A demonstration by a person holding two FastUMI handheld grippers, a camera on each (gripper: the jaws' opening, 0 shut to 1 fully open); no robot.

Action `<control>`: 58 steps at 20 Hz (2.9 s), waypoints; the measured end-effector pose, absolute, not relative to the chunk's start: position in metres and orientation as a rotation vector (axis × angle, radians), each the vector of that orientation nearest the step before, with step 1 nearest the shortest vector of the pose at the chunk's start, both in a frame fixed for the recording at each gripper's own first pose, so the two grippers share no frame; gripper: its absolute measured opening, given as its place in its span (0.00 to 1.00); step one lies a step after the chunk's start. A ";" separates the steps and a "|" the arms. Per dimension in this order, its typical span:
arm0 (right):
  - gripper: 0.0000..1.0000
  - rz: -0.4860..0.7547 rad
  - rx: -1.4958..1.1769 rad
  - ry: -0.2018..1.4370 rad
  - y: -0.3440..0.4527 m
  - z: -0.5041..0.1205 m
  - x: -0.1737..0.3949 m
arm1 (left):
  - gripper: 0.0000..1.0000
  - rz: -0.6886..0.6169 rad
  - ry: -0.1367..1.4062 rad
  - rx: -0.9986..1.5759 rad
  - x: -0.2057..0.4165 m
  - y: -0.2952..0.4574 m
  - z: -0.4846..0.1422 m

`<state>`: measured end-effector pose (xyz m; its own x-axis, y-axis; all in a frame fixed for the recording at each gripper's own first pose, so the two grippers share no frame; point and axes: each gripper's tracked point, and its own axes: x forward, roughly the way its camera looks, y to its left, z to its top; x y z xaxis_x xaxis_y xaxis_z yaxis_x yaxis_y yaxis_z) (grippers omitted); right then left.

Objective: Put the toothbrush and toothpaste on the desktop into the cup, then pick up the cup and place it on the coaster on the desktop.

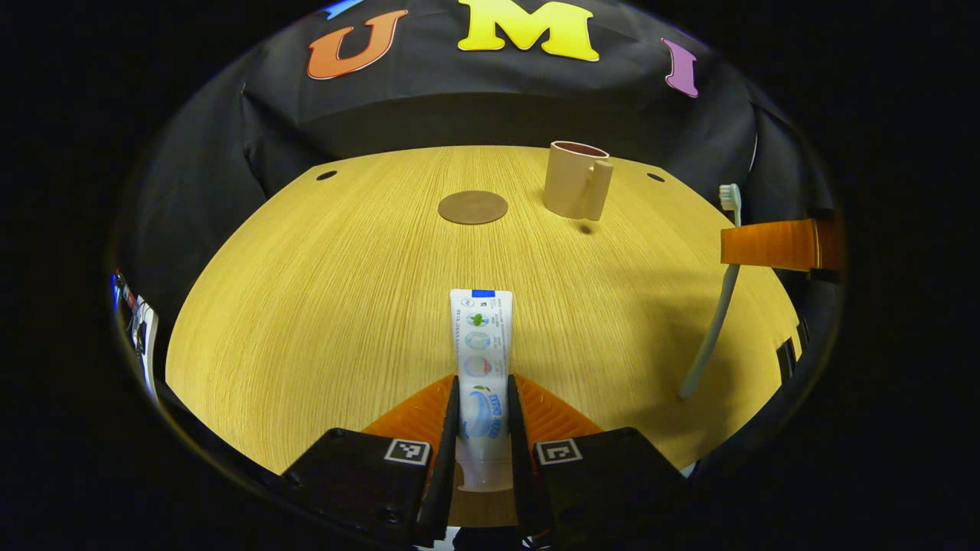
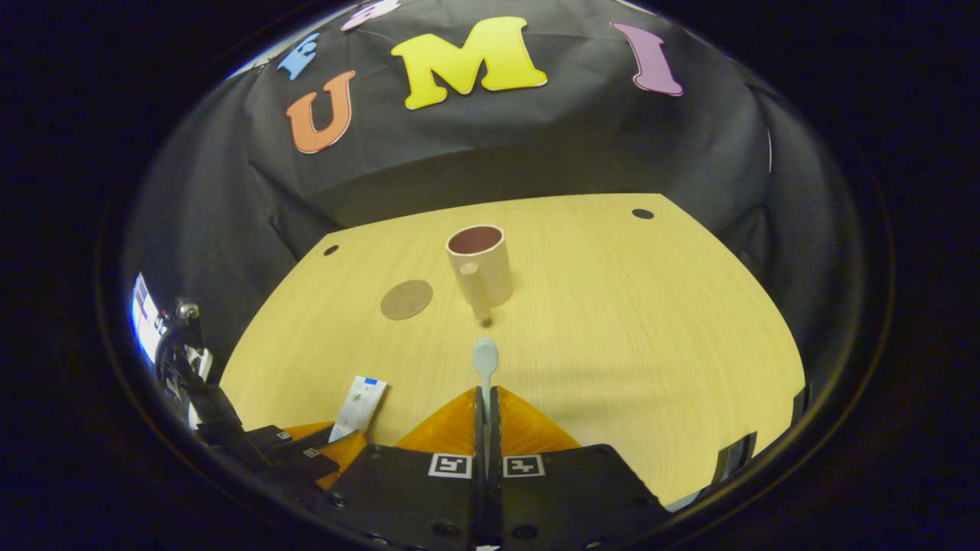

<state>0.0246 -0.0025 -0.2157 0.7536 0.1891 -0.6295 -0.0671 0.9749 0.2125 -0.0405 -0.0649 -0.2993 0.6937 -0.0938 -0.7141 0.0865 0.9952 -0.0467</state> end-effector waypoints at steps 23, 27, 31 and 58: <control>0.00 0.180 0.137 0.420 0.019 -0.066 0.175 | 0.35 -0.079 0.631 -0.059 0.005 -0.043 -0.212; 0.00 0.184 0.122 0.392 0.029 -0.060 0.213 | 0.35 -0.054 0.634 -0.077 0.022 -0.029 -0.213; 0.00 0.177 0.077 0.347 0.033 -0.059 0.244 | 0.35 -0.024 0.663 -0.089 0.034 -0.014 -0.222; 0.67 0.129 0.126 0.390 0.004 -0.102 0.230 | 0.34 -0.097 0.388 -0.056 0.123 -0.045 -0.145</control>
